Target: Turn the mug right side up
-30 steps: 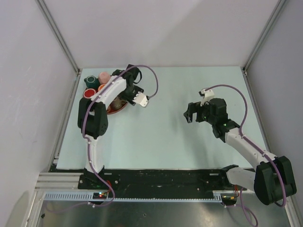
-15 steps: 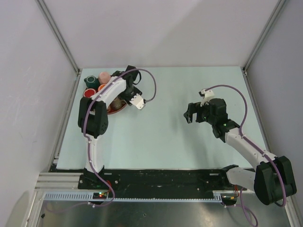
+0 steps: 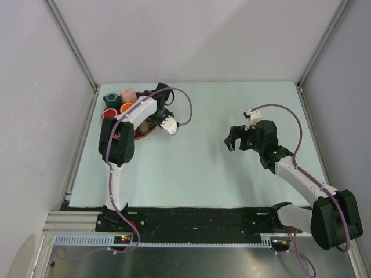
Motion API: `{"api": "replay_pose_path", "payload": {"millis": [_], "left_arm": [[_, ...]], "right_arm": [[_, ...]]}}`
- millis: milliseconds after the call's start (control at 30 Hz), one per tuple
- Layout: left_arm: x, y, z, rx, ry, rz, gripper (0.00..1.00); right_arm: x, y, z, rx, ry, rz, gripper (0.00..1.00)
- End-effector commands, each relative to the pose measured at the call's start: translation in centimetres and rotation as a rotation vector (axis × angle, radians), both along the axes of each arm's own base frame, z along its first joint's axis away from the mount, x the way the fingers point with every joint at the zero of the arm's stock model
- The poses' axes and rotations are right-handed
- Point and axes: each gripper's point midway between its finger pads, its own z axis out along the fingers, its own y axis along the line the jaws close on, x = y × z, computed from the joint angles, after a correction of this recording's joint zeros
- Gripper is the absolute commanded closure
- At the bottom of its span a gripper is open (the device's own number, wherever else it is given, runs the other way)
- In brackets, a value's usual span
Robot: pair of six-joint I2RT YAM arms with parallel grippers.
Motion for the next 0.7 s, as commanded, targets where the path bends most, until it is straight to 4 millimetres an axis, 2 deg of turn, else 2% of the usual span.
{"api": "replay_pose_path", "payload": {"millis": [0,200,300,433,467,667], "left_arm": [[0.6,0.0,-1.1,0.100,0.009,-0.205,0.58],[0.5,0.6,-1.9,0.139,0.018,-0.209,0.58],[0.8,0.5,-1.9,0.141,0.010,-0.205,0.69],[1.1,0.2,-1.2,0.123,-0.010,-0.199,0.94],[1.2,0.1,-1.0,0.114,-0.016,-0.196,0.97],[2.0,-1.1,1.7,0.073,-0.090,-0.184,1.00]], "right_arm": [[0.7,0.8,1.9,0.038,-0.037,0.009,0.00],[0.6,0.8,2.1,0.044,-0.037,0.009,0.00],[0.5,0.7,2.1,0.042,-0.035,0.005,0.00],[0.4,0.5,2.2,0.036,-0.039,-0.002,0.00],[0.4,0.5,2.2,0.036,-0.039,-0.002,0.00],[0.5,0.7,2.5,0.048,-0.046,0.000,0.00]]}}
